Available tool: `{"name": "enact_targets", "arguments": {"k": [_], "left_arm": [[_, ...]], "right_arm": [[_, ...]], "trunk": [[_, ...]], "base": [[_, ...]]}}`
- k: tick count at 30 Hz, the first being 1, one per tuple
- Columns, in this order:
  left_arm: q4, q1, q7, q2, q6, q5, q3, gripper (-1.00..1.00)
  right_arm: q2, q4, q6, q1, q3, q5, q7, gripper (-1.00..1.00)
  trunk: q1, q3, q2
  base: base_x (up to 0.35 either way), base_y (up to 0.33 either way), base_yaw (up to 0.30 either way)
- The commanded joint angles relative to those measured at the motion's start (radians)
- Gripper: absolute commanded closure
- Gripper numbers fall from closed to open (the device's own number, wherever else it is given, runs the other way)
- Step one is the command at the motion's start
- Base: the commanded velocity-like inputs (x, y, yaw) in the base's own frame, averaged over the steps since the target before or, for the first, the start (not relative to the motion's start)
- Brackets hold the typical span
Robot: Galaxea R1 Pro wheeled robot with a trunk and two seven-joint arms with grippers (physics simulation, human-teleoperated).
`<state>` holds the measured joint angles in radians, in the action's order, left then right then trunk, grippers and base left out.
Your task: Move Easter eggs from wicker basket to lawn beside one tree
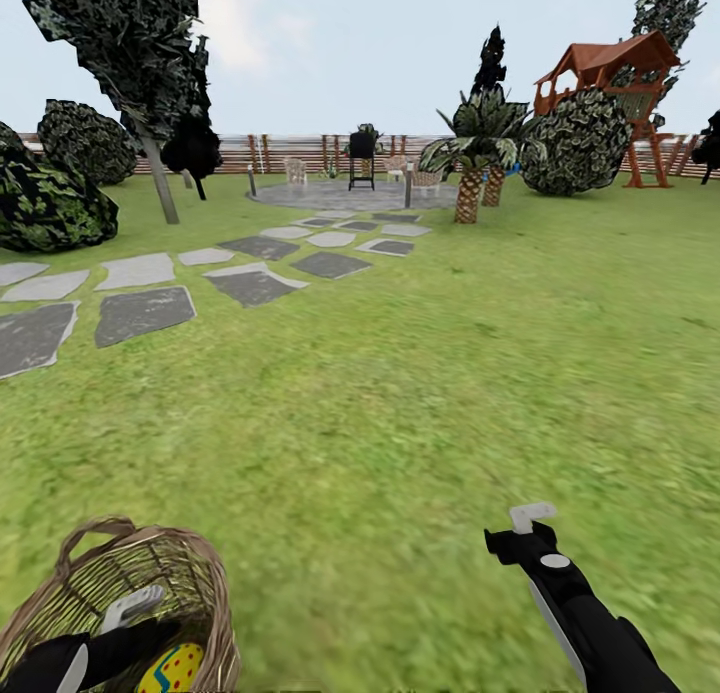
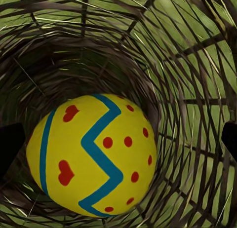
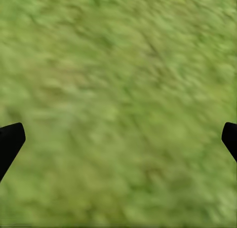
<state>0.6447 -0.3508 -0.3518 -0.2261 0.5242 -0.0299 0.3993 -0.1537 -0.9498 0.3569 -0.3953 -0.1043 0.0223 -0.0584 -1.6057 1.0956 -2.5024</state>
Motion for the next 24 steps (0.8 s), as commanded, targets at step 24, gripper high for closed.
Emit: {"name": "enact_targets", "arguments": {"k": [24], "left_arm": [[0.001,-0.001,-0.003,0.001,0.008,-0.002,0.004,-1.00]], "right_arm": [[-0.002,-0.001,0.007,0.000,-0.006,0.004,-0.005,-1.00]], "trunk": [[-0.011,0.094,-0.006]], "base": [[0.000,0.000,0.000]]}}
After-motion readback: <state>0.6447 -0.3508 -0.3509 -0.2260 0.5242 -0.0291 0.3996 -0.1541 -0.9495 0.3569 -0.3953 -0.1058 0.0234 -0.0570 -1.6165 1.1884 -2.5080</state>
